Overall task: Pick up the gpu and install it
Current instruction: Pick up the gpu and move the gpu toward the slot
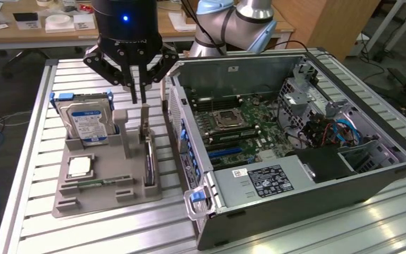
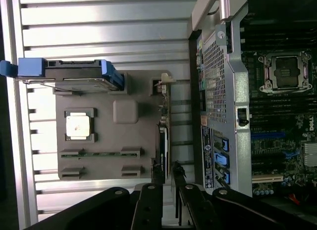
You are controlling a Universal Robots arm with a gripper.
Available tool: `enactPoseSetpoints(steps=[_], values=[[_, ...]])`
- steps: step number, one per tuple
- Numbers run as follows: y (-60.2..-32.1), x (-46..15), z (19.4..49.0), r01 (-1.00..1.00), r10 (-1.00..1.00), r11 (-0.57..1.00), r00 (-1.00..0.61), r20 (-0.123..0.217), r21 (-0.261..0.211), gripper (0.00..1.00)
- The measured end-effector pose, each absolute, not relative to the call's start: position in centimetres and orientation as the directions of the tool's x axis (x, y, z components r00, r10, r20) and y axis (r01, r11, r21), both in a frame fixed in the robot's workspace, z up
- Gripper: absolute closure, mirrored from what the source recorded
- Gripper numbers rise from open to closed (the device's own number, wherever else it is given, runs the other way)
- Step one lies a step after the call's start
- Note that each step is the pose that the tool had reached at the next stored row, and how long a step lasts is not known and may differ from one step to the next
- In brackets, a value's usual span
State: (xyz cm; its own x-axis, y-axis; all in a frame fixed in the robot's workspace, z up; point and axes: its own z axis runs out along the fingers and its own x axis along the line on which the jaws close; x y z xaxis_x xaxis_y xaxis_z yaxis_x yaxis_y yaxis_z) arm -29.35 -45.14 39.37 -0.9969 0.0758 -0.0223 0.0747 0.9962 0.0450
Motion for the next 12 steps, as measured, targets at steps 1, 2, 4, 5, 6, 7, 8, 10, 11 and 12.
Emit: enactPoseSetpoints(steps=[1, 2, 4, 5, 6, 7, 8, 10, 11, 12], values=[[-45.14, -29.35, 39.37, 0.075, 0.076, 0.996, -0.997, -0.022, 0.045, 0.76], [-45.14, -29.35, 39.37, 0.075, 0.076, 0.996, -0.997, -0.022, 0.045, 0.76], [-45.14, -29.35, 39.36, 0.075, 0.076, 0.996, -0.997, -0.022, 0.045, 0.76], [-45.14, -29.35, 39.37, 0.075, 0.076, 0.996, -0.997, -0.022, 0.045, 0.76], [-45.14, -29.35, 39.37, 0.075, 0.076, 0.996, -0.997, -0.022, 0.045, 0.76], [-45.14, -29.35, 39.37, 0.075, 0.076, 0.996, -0.997, -0.022, 0.045, 0.76], [-45.14, -29.35, 39.37, 0.075, 0.076, 0.996, -0.997, -0.022, 0.045, 0.76], [-45.14, -29.35, 39.37, 0.075, 0.076, 0.996, -0.997, -0.022, 0.045, 0.76], [-45.14, -29.35, 39.37, 0.075, 0.076, 0.996, -0.997, -0.022, 0.045, 0.76], [-45.14, -29.35, 39.37, 0.075, 0.076, 0.996, -0.997, -0.022, 0.045, 0.76]])
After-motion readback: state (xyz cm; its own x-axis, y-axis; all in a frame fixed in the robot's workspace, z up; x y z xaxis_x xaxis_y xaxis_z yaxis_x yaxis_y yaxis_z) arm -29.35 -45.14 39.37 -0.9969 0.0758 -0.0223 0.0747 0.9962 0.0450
